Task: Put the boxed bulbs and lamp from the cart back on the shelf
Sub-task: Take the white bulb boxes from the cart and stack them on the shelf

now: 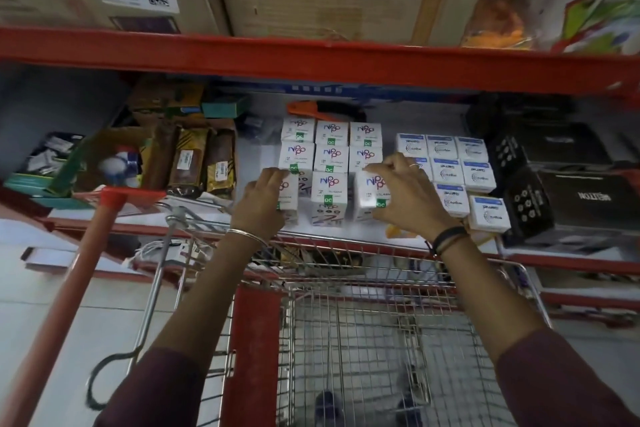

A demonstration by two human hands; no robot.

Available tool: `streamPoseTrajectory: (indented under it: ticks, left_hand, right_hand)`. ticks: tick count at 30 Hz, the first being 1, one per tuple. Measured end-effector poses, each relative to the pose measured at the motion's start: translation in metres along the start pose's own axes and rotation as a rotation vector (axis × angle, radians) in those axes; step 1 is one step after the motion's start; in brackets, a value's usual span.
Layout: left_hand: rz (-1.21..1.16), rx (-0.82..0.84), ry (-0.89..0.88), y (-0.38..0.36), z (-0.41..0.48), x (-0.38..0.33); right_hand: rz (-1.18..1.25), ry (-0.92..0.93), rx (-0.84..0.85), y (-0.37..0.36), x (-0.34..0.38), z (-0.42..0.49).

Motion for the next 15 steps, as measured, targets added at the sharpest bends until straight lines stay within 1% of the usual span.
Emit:
streamPoseTrajectory:
  ticks: [4,10,13,15]
  left_hand:
    - [-0.016,0.010,0.045,-0.012,0.000,-0.001]
    - [-0.152,0.005,0.071,-0.029,-0.001,0.002]
    - [-0.304,0.003,0.072,-0.030,-0.005,0.005]
    - [-0.429,-0.026,0.170,-0.027,-0.006,0.007]
  right_hand:
    - [-0.044,-0.020,0.014,-0.021,0.000,-0.001]
    - [0.005,-0.066,-0.010,-0.042,-0.003,-0.008]
    - [0.095,-0.138,-0.013,-0.040,-0.006,-0.009]
    - [0.186,-0.220,-0.044,-0.036,-0.008,-0.009]
Point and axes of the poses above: each hand's wrist, its own z-axis towards the middle knuckle, its own y-axis out of the back of the hand, x = y × z, the point moved 2 cm from there along z, towards the middle knuckle, and after that the axes turned 14 degrees about -x, right-handed, at the moved point
